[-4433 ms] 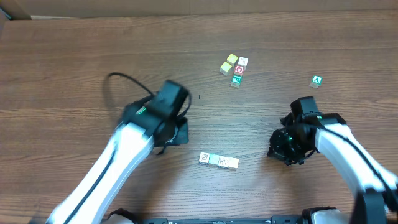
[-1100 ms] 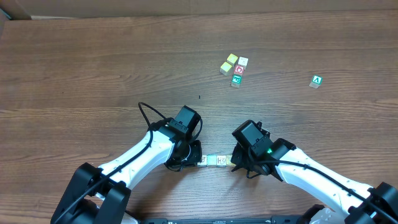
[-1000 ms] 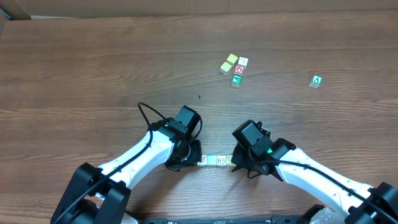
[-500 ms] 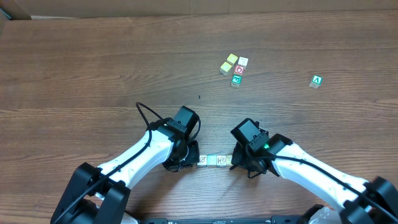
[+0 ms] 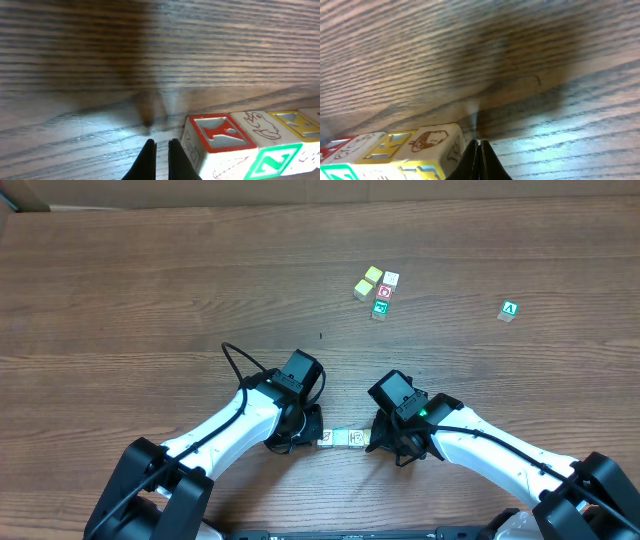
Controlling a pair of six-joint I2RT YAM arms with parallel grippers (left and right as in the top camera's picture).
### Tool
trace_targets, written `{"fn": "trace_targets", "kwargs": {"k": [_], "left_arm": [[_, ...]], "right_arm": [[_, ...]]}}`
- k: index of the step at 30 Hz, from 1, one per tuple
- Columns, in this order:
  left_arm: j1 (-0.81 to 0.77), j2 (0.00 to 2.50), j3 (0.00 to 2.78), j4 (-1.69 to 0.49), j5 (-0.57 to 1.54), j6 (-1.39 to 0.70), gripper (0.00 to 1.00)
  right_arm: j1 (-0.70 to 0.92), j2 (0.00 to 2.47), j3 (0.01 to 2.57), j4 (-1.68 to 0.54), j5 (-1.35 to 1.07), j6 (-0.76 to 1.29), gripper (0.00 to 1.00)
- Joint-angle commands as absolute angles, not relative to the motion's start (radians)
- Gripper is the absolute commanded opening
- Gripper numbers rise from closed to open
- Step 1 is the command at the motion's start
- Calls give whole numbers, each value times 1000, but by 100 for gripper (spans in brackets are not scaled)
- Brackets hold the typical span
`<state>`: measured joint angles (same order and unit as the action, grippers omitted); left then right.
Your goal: Flip 3 blocks
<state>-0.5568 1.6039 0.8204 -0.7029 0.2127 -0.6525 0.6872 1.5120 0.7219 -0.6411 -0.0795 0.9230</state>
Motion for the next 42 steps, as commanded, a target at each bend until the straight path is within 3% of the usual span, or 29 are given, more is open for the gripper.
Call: {"fn": "trace_targets", "kwargs": {"k": [1,26,42], "left_arm": [[-564,1610,838,-704,237,-659,4],[-563,1610,838,-634,172,-659,4],[-563,1610,838,-552,120,-658,4]], "right_arm": [[684,1510,734,-625,-95,915,4],[684,1510,734,-622,-252,925,4],[685,1510,733,-641,-321,1110,4]]}}
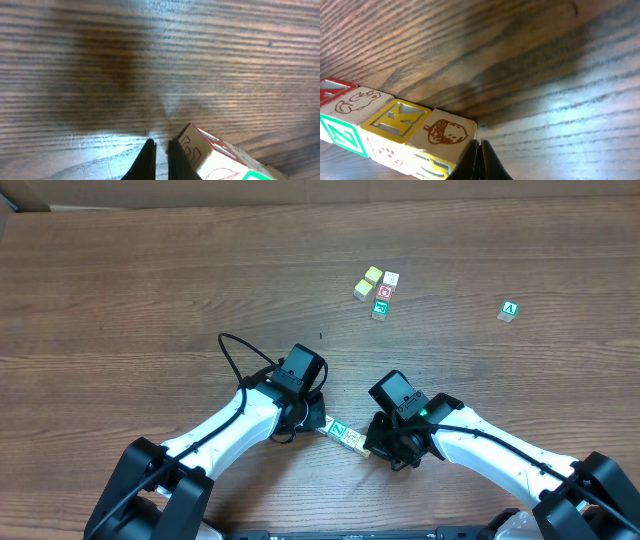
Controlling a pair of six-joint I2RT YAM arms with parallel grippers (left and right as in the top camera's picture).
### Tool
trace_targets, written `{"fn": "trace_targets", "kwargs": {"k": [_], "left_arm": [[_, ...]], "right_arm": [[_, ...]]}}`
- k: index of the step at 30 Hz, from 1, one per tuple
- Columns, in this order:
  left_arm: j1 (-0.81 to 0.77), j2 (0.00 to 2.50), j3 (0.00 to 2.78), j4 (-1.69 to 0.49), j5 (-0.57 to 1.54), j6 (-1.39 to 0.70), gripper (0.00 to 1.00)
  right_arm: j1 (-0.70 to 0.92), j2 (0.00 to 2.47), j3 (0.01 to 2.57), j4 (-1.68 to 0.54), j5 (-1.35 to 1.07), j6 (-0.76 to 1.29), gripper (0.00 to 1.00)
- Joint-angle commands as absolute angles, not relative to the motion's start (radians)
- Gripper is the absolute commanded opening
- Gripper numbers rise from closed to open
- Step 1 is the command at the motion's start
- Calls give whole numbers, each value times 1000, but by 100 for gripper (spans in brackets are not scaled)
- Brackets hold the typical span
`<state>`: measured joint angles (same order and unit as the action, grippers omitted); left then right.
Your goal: Flip 3 blocks
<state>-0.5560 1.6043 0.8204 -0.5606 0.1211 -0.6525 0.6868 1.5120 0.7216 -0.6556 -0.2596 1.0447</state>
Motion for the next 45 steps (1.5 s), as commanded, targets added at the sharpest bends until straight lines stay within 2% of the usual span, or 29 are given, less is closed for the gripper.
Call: {"fn": "trace_targets", "kwargs": {"k": [1,45], "left_arm": [[-563,1610,838,-552,111,-658,4],[-563,1610,838,-482,67,-658,4]], "right_arm": [[685,1510,733,-641,-332,1125,4],[886,1510,732,-573,-323,1324,5]]}}
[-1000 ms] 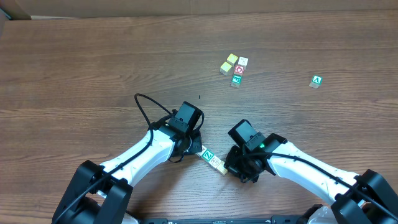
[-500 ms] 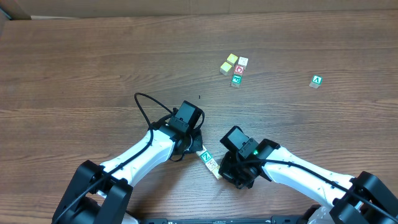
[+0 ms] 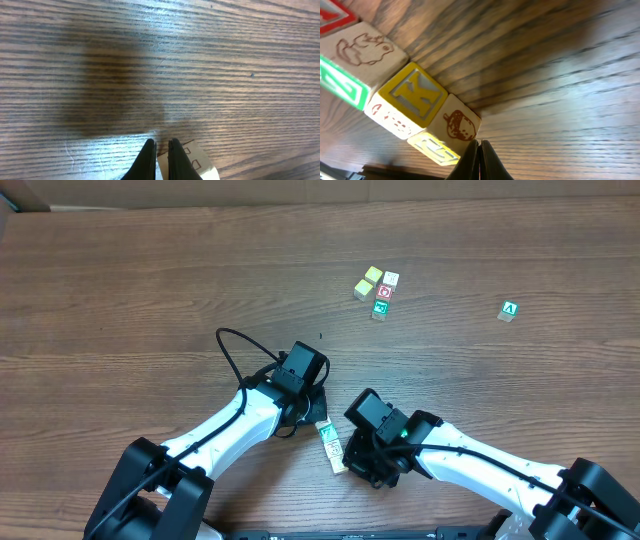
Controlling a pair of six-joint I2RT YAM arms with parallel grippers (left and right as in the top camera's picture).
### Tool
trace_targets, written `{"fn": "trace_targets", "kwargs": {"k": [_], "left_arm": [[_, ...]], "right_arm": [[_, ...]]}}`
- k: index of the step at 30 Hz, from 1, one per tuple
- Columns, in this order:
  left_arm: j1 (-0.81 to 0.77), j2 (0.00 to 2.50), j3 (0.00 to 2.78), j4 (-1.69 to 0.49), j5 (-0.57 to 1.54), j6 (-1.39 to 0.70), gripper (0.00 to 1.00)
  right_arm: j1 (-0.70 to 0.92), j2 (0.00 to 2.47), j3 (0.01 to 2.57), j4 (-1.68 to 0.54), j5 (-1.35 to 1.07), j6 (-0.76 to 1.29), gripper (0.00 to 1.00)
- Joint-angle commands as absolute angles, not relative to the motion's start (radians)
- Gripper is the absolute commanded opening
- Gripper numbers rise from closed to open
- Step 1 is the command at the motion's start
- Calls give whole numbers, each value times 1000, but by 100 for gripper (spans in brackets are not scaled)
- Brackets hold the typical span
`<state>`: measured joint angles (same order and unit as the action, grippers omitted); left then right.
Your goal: Flip 3 blocks
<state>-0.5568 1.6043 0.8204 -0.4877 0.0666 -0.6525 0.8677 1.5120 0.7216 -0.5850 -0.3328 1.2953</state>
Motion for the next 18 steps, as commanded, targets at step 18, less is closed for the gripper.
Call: {"fn": "trace_targets", "kwargs": {"k": [18], "left_arm": [[-560,1610,838,-482,5,-612,4]], "right_arm": [[873,1510,733,-574,-124,1144,6]]}}
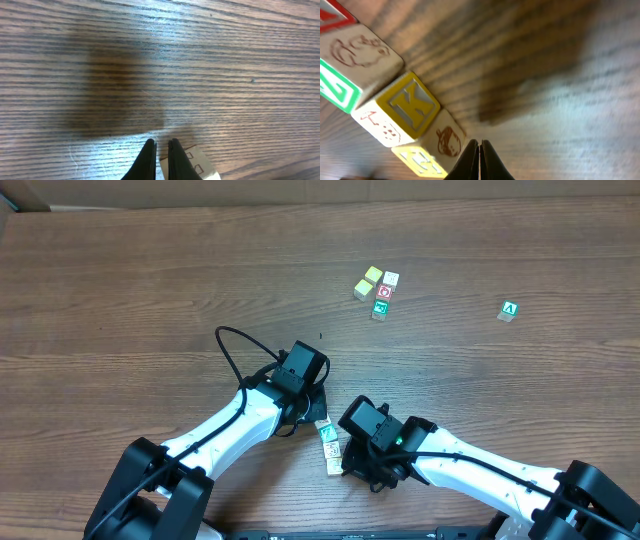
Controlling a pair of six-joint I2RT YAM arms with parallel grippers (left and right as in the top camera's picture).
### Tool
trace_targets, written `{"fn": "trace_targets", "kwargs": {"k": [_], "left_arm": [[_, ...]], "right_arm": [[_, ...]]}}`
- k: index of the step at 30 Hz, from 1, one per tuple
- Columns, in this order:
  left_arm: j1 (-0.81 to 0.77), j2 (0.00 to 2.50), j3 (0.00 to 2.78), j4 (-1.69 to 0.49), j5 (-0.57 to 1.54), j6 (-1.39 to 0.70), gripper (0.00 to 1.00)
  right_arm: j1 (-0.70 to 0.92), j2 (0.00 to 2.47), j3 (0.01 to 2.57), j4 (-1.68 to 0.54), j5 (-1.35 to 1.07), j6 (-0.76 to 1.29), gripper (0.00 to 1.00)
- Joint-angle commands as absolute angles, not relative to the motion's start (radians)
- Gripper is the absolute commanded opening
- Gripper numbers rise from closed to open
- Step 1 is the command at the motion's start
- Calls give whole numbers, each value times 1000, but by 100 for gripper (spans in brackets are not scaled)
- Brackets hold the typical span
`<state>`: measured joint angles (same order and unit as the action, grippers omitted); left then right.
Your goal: Flip 3 blocks
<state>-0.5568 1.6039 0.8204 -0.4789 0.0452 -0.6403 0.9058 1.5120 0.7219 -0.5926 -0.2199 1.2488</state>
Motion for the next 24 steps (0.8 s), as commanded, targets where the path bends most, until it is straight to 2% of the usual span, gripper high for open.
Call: {"fn": "trace_targets", "kwargs": {"k": [1,6,13,24], "left_arm": [[-557,1610,838,-482,-1,-612,4],[-525,1610,838,-508,-3,-613,4],[-484,1610,838,-603,72,-613,4],[-485,1617,838,-601,122,-614,4]], "right_arm": [[855,1509,733,-559,-96,1124,6],[778,1510,733,-458,-73,1061,4],[792,1515,733,-350,-114,1043,4],[797,1515,732,-366,-70,1047,4]]}}
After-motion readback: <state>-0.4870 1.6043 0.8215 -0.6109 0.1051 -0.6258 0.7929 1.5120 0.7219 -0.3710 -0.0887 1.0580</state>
